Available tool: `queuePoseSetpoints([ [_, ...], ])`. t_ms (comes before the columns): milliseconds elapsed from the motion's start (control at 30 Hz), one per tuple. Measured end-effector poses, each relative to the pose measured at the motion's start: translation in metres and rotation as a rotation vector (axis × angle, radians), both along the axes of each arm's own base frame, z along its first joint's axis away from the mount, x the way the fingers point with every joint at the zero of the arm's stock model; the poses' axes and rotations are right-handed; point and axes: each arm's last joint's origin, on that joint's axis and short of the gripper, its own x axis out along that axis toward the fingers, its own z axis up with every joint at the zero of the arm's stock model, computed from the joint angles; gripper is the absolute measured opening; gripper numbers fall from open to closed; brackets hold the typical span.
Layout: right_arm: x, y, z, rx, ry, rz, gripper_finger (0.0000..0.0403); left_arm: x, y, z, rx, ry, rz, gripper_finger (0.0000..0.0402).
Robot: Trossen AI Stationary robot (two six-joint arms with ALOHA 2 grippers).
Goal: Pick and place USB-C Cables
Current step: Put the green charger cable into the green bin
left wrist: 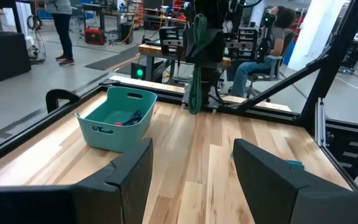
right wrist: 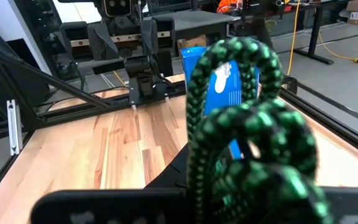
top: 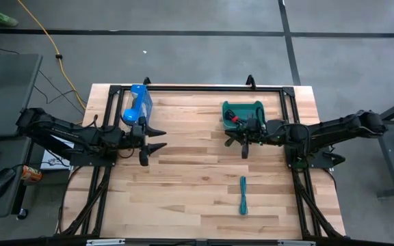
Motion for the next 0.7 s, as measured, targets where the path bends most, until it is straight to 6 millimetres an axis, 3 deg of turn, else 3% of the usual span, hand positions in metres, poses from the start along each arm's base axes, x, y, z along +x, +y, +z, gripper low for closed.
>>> queuePoseSetpoints([
  [267,0.001,0.000,0.003,0.030,-0.042,-0.004,0.0005,0.000,0.000,0.000,0.003,-0.001,-0.001,0.0202],
  [467,0.019,-0.002,0.023,0.005,-0.031,-0.109,0.0005,0.000,0.000,0.001,0.002,-0.010,-0.001,0.0204],
  [700,0.048,-0.042,0.043,-0.066,0.278,-0.418,0.0005,0.000,0.000,0.001,0.002,-0.010,-0.001,0.0205],
])
